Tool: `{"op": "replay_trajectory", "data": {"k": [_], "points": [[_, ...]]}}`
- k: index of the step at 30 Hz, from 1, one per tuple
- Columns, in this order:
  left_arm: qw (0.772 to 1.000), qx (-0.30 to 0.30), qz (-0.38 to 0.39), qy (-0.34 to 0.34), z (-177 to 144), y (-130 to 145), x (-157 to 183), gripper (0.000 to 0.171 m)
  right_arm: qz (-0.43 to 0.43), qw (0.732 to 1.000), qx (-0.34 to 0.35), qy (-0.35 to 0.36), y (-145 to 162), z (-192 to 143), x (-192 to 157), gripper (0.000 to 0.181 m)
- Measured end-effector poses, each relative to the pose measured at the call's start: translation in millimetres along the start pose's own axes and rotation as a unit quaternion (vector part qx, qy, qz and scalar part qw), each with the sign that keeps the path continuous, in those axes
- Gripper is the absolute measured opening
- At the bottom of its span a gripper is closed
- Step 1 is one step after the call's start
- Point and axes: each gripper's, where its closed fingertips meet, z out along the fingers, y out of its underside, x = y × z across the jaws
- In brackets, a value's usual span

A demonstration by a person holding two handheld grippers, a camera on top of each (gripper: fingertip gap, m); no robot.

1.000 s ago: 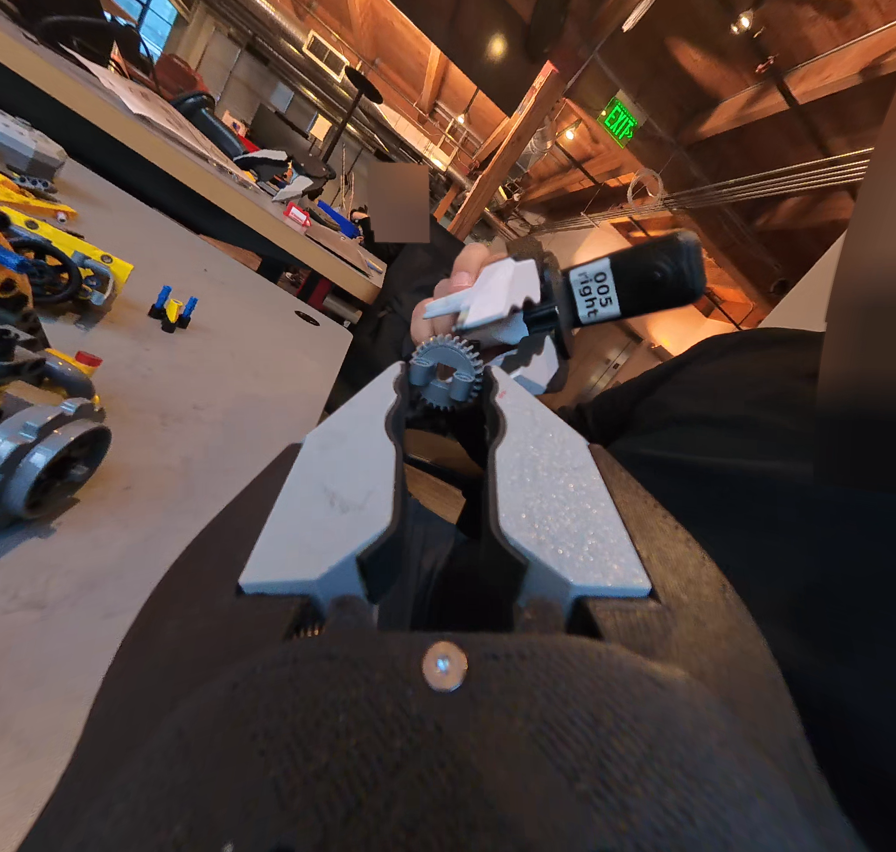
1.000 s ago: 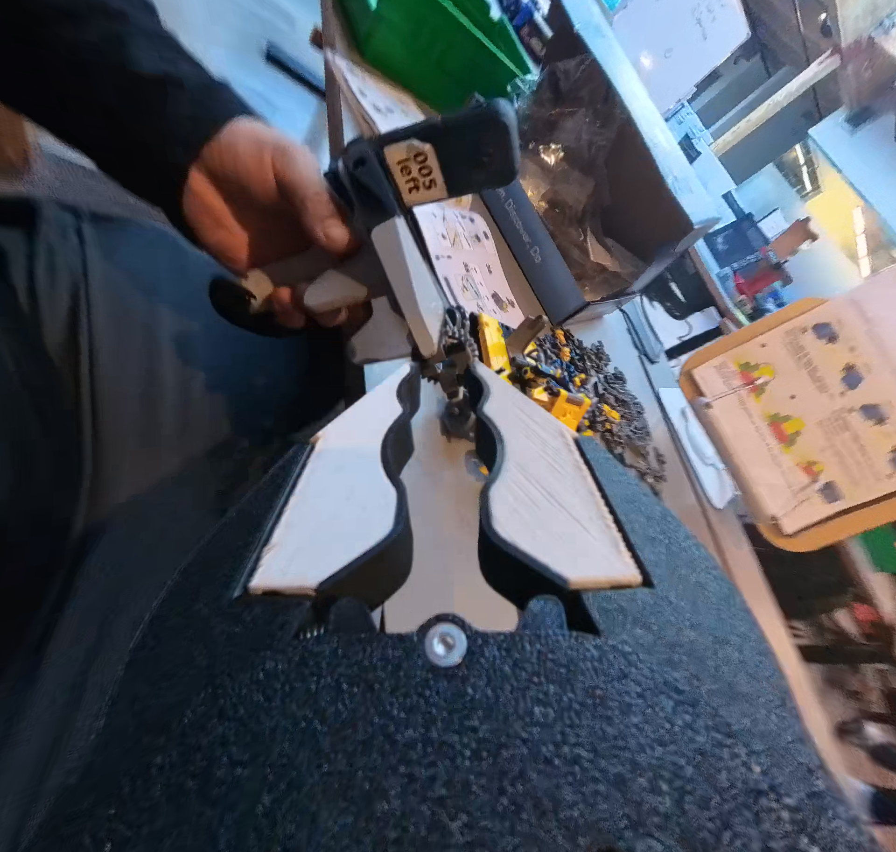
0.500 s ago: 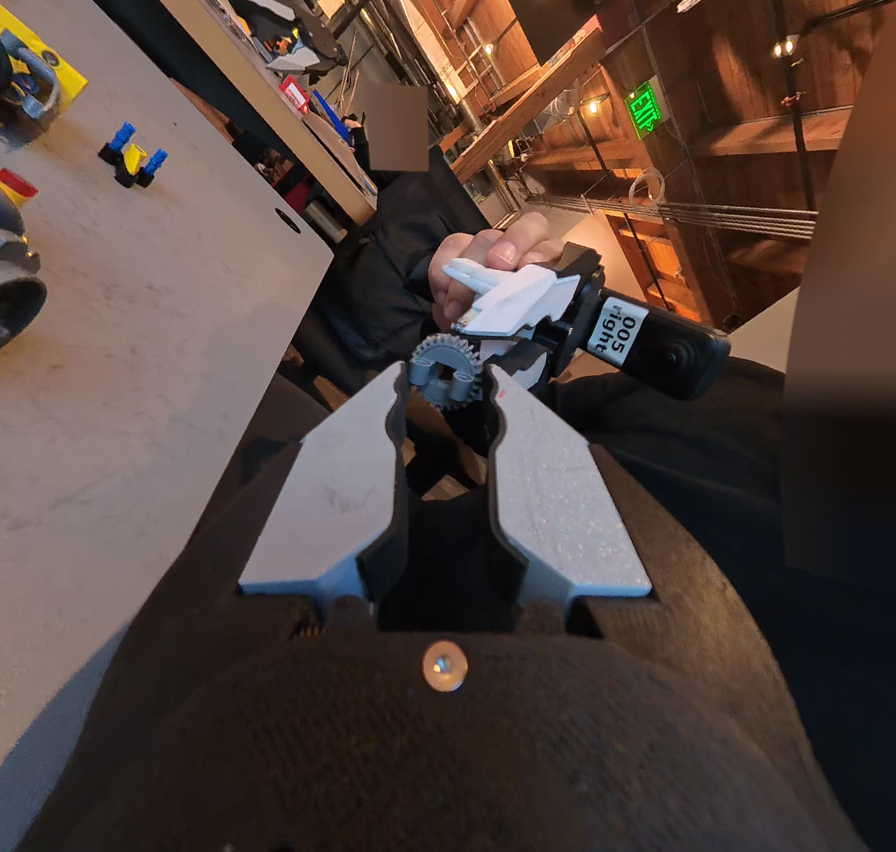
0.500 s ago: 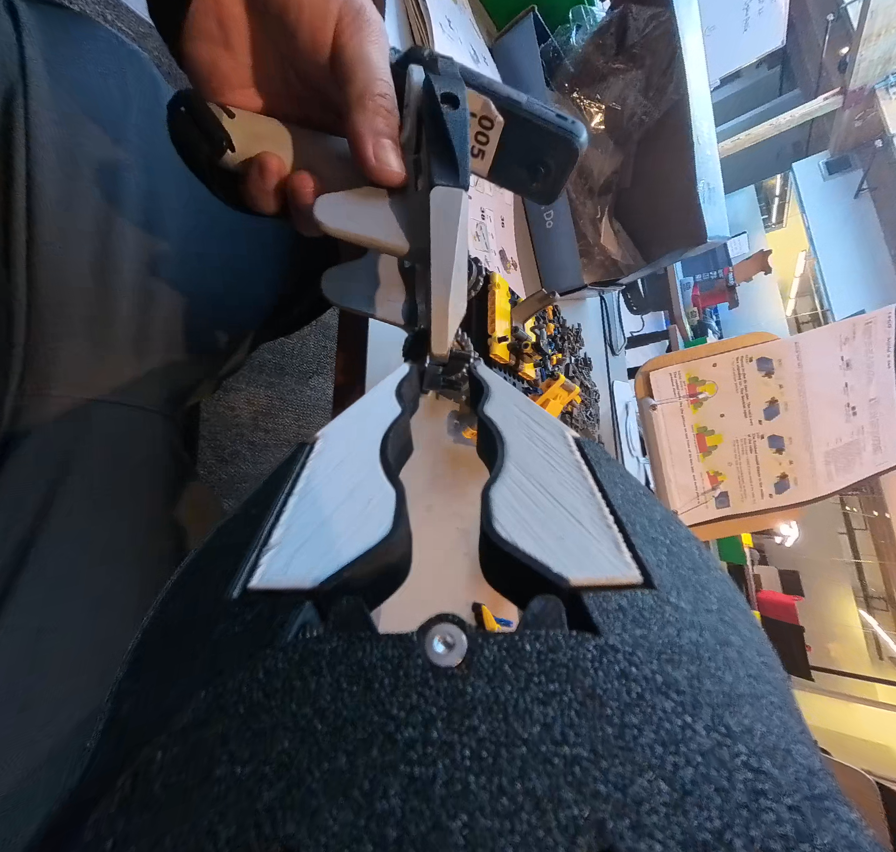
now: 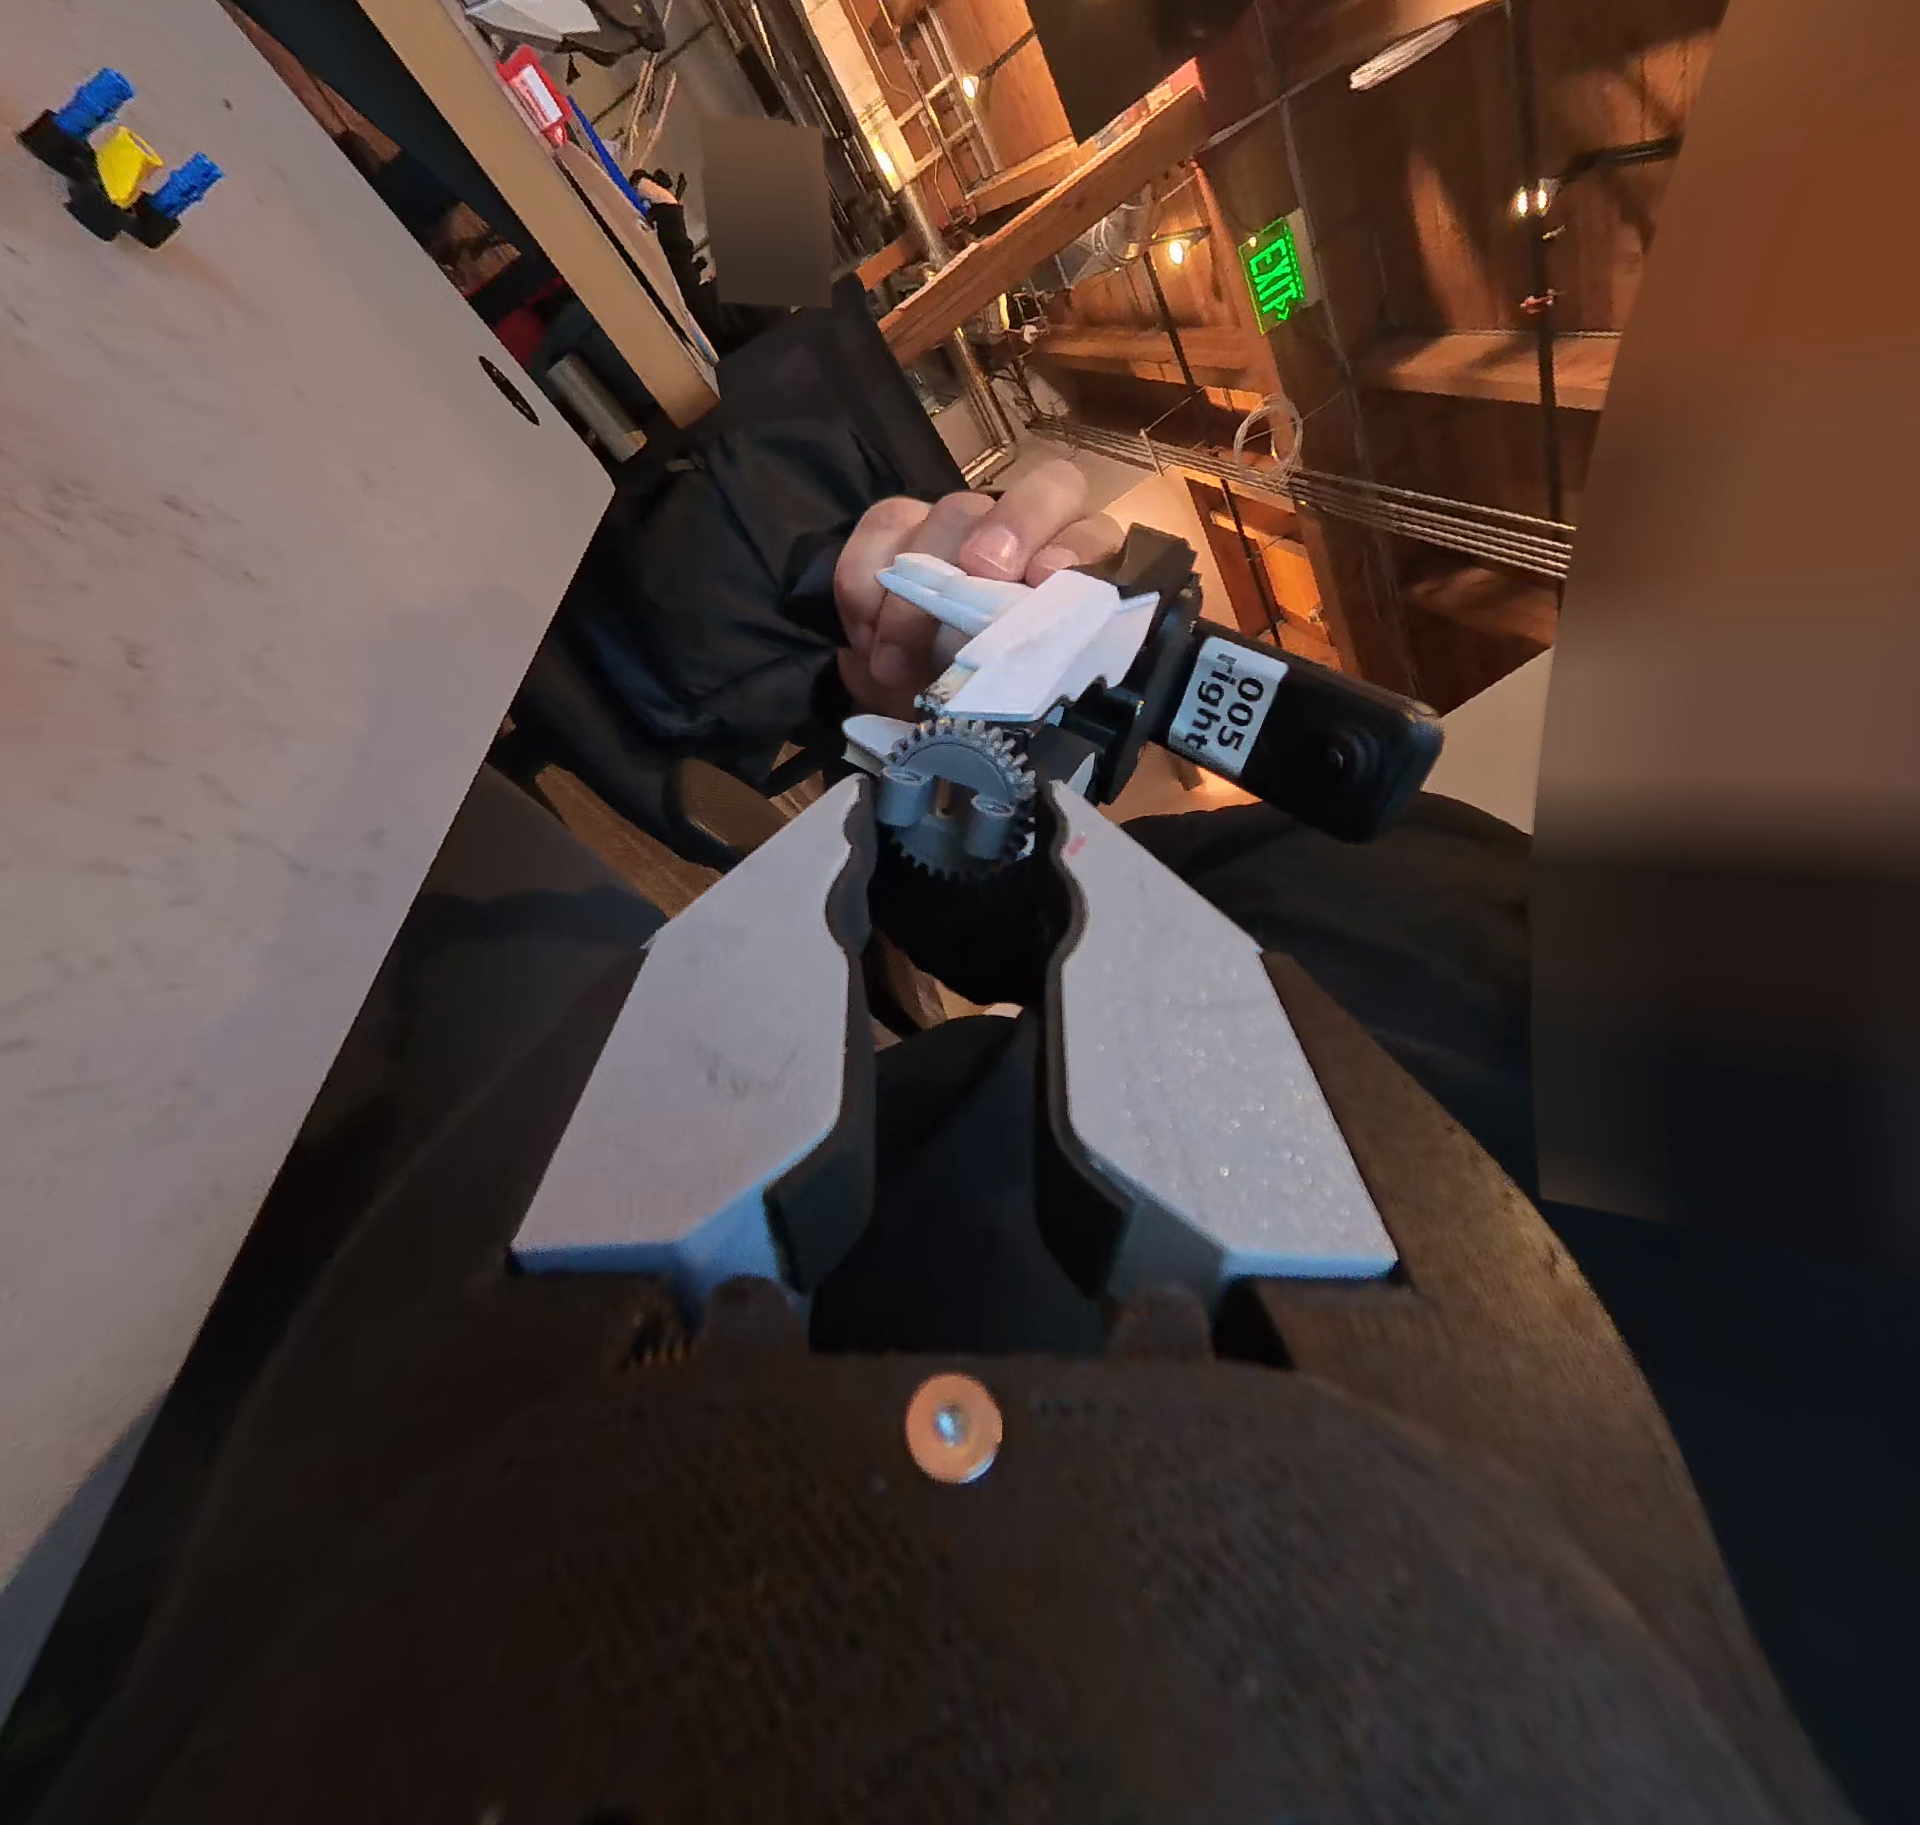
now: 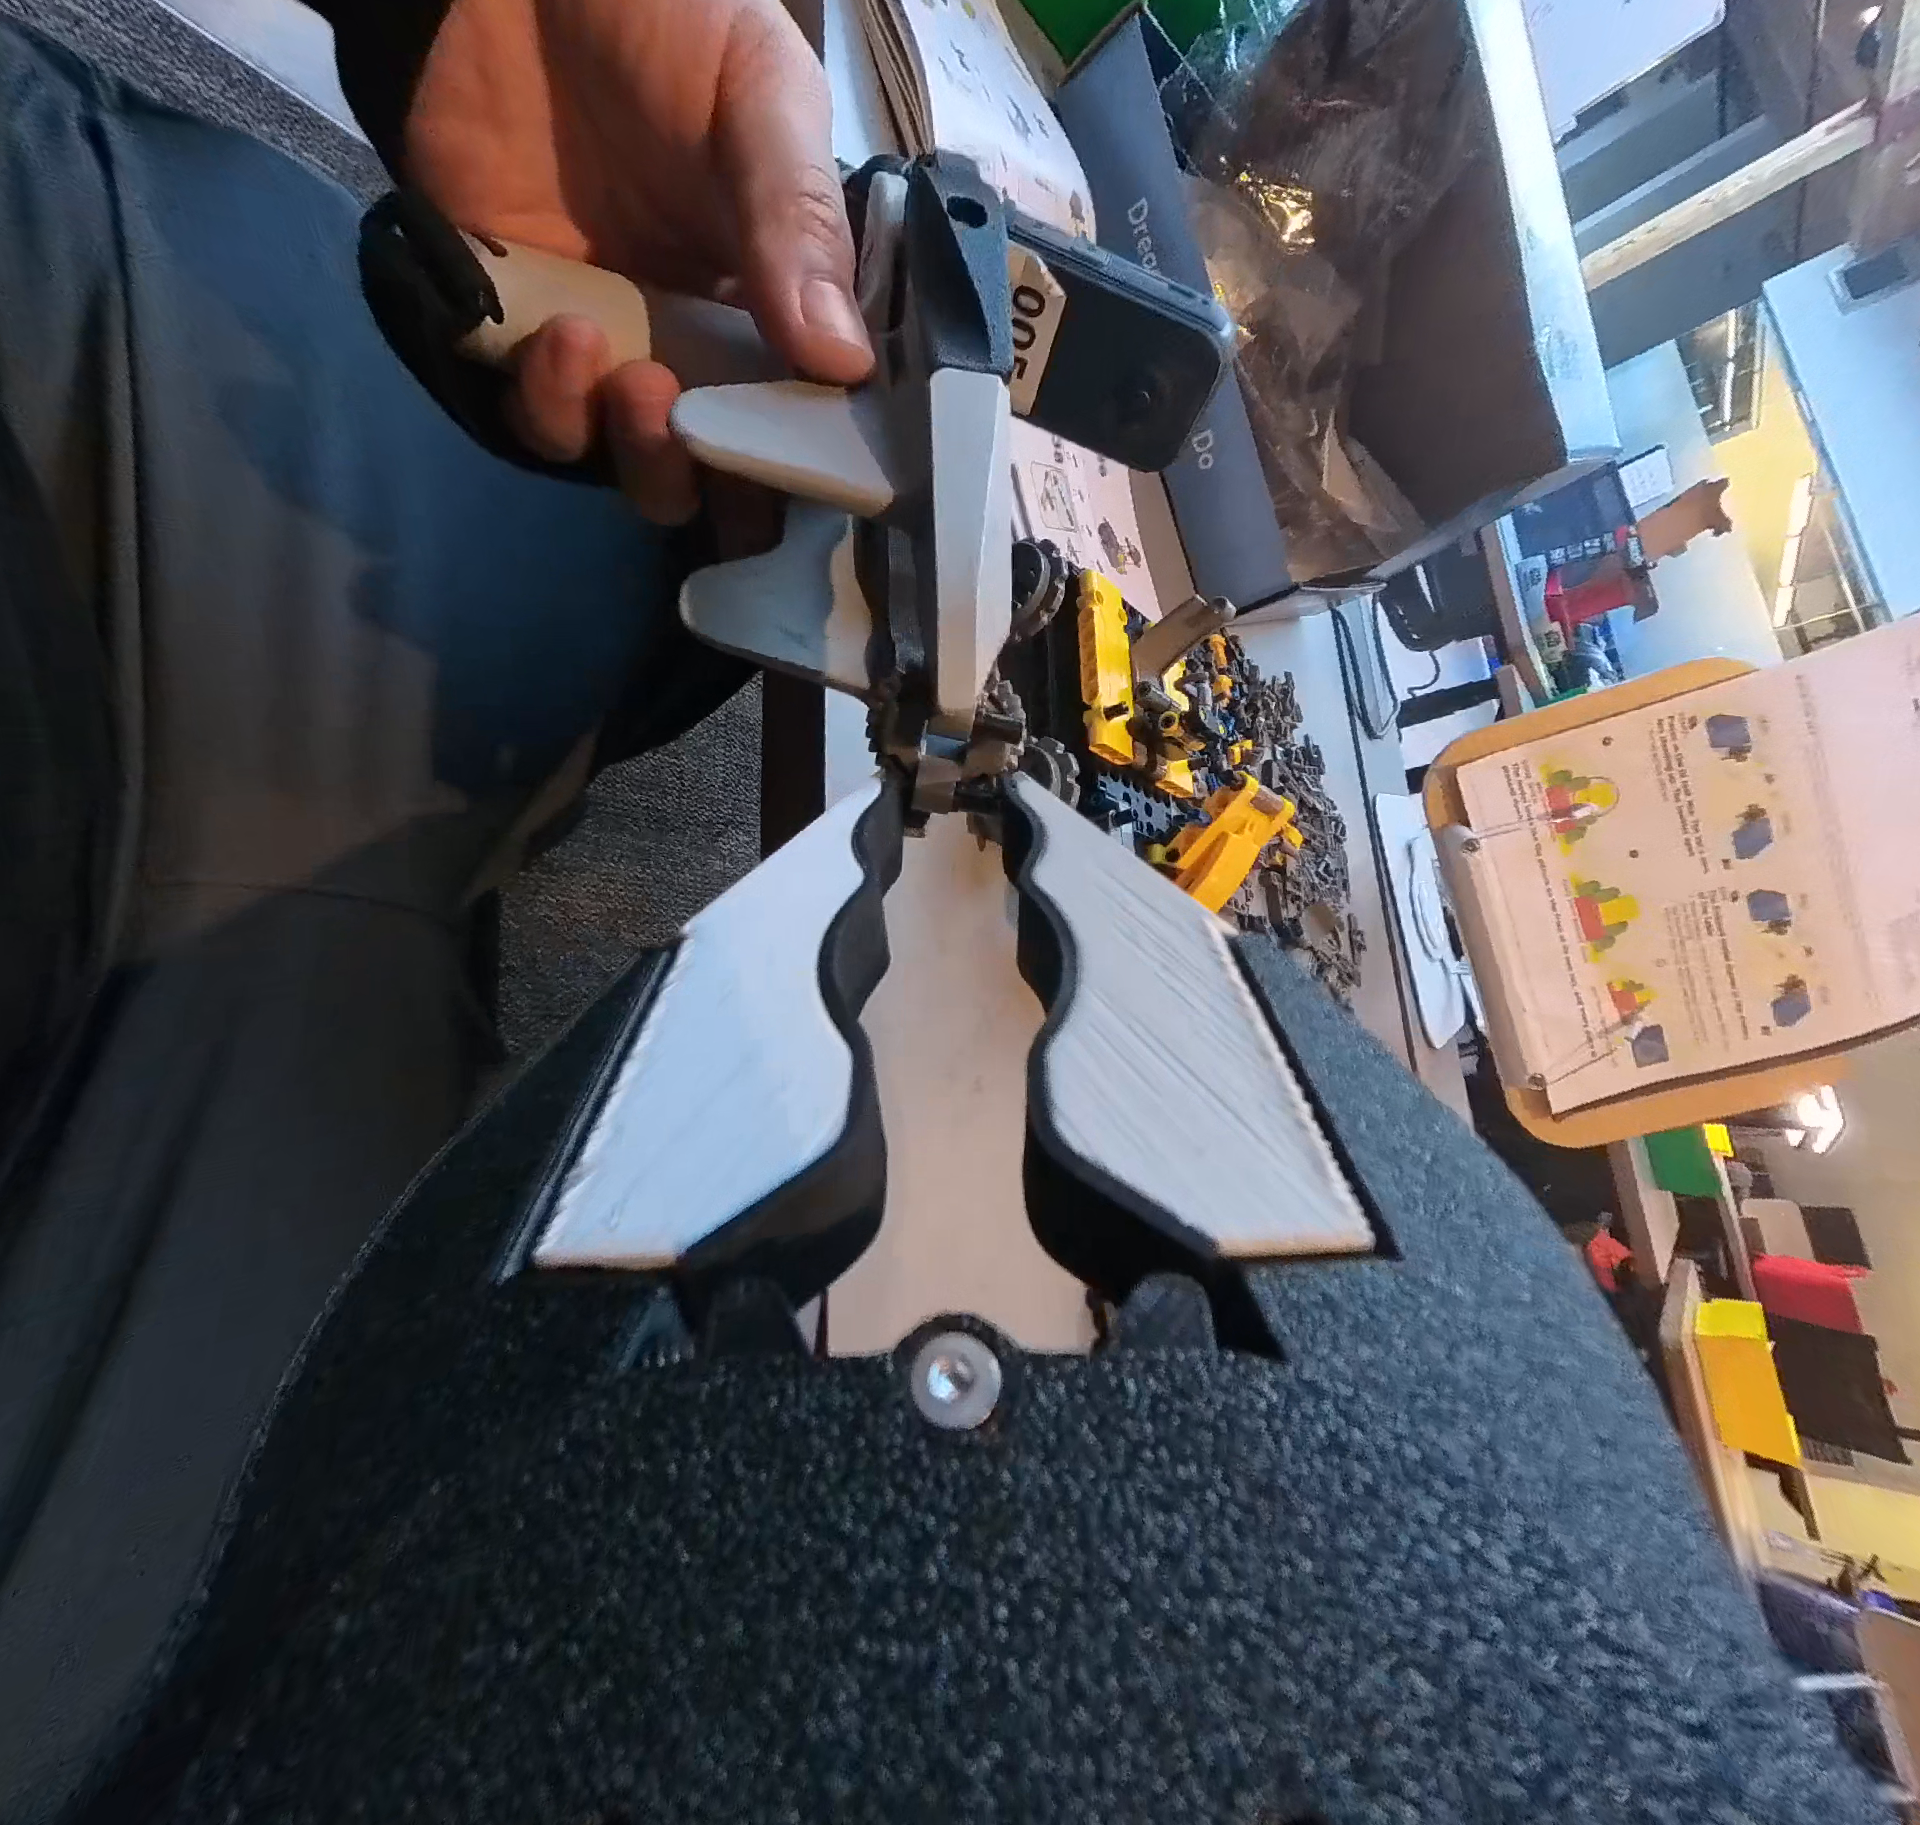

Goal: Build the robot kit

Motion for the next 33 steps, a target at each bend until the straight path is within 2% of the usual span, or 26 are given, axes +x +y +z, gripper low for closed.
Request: {"op": "replay_trajectory", "data": {"k": [9, 16, 22, 33], "points": [[0.998, 0.007, 0.059, -0.021, -1, -7, 0, 0.029, 0.101, 0.995, 0.021, 0.014, 1, 2, 6, 0.016], [0.994, 0.008, 0.103, -0.015, -2, -11, 10, 0.028, 0.234, 0.968, 0.087, -0.007, -7, -1, 11, 0.016], [0.996, -0.009, 0.086, 0.021, -5, -11, 22, 0.026, 0.152, 0.984, 0.089, 0.006, -13, -12, 12, 0.016], [0.997, -0.027, 0.075, 0.015, -3, -6, 23, 0.025, 0.136, 0.987, 0.091, -0.001, -14, -15, 9, 0.016]]}}
